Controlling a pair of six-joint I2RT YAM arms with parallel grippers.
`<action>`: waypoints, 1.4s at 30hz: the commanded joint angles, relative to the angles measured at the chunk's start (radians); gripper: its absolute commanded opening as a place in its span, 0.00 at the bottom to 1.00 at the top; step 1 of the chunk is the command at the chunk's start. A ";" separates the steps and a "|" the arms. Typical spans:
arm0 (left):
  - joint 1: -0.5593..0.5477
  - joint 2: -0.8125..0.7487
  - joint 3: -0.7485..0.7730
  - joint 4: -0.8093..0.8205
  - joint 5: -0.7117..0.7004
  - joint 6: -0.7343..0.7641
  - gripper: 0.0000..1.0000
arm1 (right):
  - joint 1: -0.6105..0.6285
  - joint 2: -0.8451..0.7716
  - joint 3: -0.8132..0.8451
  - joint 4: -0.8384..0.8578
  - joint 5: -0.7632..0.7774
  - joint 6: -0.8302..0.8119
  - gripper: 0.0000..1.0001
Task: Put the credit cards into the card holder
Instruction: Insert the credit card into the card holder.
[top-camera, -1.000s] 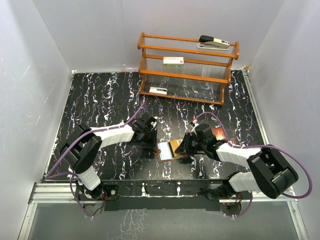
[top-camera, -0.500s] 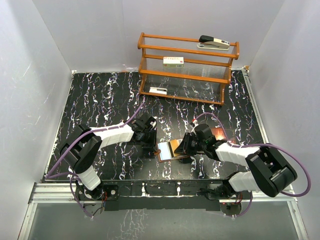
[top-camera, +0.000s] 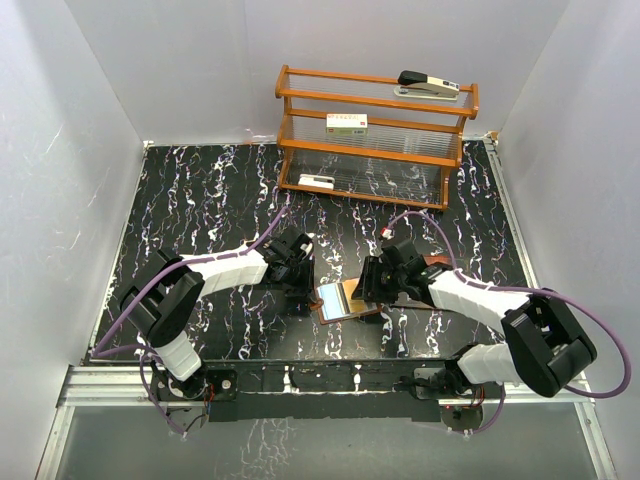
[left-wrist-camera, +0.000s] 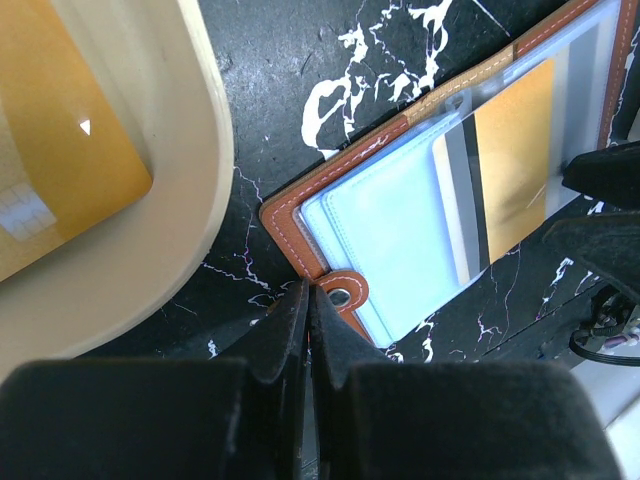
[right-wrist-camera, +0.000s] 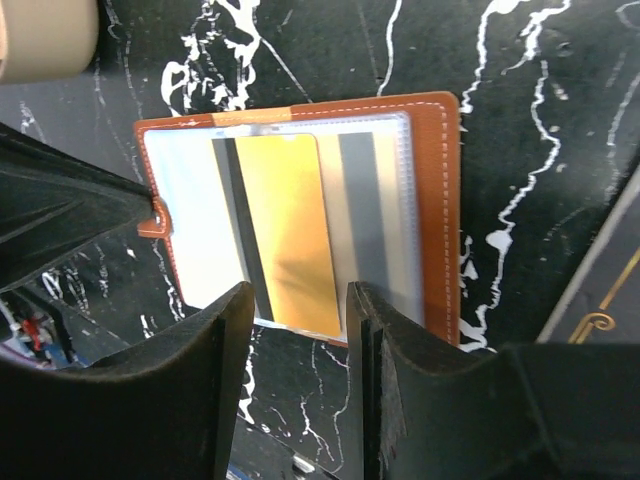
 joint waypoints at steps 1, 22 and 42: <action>-0.005 0.013 -0.026 -0.011 -0.012 0.008 0.00 | -0.001 0.003 0.066 -0.103 0.072 -0.058 0.41; -0.007 0.031 -0.008 0.011 0.010 0.002 0.00 | 0.042 0.066 0.036 0.122 -0.090 -0.038 0.31; -0.007 0.028 -0.017 0.025 0.011 -0.006 0.00 | 0.089 -0.012 0.113 -0.052 0.189 -0.046 0.52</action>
